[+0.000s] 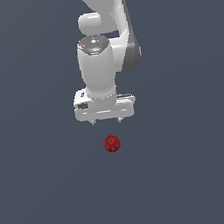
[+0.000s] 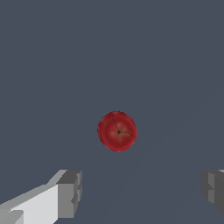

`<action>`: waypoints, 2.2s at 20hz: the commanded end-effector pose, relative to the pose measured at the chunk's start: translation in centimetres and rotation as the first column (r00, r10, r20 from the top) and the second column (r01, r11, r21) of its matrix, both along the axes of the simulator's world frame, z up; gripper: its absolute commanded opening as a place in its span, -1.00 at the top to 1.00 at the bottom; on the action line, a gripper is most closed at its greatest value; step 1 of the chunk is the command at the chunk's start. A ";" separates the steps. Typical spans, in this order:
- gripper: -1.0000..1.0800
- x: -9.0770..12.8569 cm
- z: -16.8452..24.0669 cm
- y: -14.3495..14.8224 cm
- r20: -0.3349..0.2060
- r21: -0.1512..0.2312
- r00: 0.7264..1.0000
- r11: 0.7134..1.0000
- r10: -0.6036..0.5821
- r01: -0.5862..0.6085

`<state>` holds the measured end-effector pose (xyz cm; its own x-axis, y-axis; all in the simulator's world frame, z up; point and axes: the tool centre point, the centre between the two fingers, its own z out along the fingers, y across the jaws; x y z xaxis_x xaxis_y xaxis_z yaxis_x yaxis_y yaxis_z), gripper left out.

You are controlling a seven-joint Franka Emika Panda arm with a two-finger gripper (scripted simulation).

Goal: Pick up the object and move it to a goal position.

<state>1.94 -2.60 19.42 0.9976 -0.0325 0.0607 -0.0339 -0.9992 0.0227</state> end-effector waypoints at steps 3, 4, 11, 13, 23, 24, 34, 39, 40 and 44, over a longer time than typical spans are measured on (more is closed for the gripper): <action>-0.92 0.0 0.0 -0.1 -0.002 -0.002 1.000 1.000 0.003 -0.003; -0.92 -0.1 0.0 -0.2 -0.004 -0.005 1.000 1.000 0.006 -0.006; -0.92 -0.6 0.3 -1.2 -0.022 -0.026 1.000 0.999 0.020 -0.021; -0.92 -0.6 0.3 -1.2 -0.021 -0.026 1.000 0.999 0.018 -0.018; -0.92 -0.2 -0.7 -1.0 -0.029 -0.026 0.995 0.995 0.091 -0.091; -0.92 -0.1 -0.9 -0.9 -0.031 -0.026 0.994 0.994 0.106 -0.106; -0.92 0.8 -4.1 -0.4 -0.052 -0.017 0.944 0.945 0.325 -0.326; -0.92 1.3 -6.1 -0.1 -0.060 -0.005 0.889 0.891 0.453 -0.454; -0.92 1.3 -6.5 0.0 -0.061 -0.002 0.877 0.879 0.477 -0.478; -0.92 1.6 -7.8 0.2 -0.063 0.008 0.829 0.831 0.555 -0.556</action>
